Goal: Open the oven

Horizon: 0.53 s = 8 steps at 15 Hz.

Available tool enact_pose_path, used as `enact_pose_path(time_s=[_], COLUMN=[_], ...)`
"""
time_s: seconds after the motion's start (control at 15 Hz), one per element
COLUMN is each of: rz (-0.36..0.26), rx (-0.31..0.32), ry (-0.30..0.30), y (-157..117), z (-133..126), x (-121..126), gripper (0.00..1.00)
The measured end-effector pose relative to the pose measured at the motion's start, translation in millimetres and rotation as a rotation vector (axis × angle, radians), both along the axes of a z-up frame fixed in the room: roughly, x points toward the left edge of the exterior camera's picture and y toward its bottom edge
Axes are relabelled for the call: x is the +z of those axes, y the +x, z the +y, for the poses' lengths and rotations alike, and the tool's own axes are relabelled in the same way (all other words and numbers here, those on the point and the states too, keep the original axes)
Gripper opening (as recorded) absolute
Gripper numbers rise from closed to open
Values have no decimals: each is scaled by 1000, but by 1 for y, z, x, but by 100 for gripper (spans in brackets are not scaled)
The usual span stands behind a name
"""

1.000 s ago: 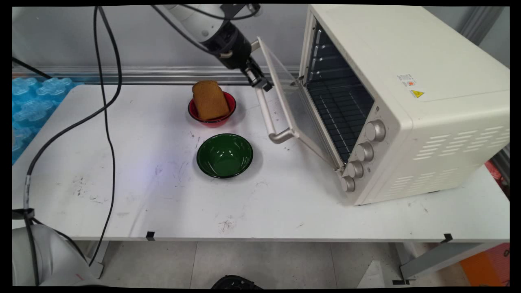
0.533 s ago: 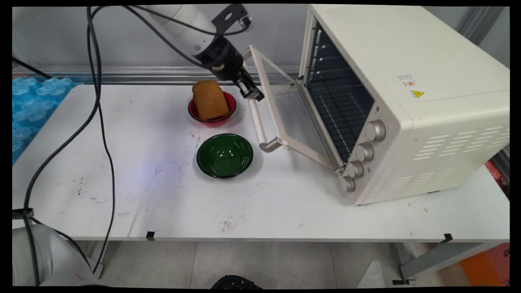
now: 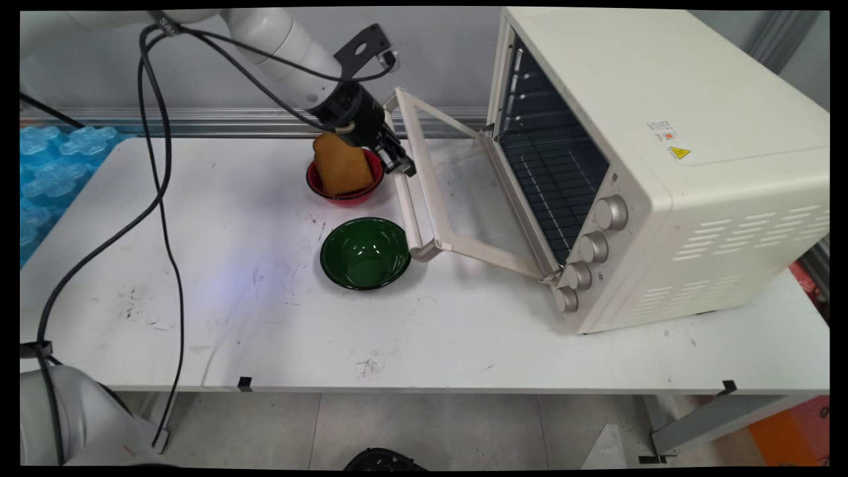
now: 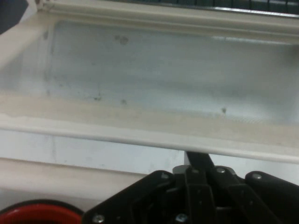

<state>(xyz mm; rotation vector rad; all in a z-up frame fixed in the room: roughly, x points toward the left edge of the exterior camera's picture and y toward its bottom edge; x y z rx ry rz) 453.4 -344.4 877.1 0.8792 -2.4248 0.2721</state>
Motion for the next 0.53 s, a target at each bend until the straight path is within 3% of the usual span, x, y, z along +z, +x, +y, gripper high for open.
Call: enact_pose_path(time_s=[0.53], rz=[-27], rx=[9], ry=[10], y=[16], z=[10], x=[-10], gripper=[0])
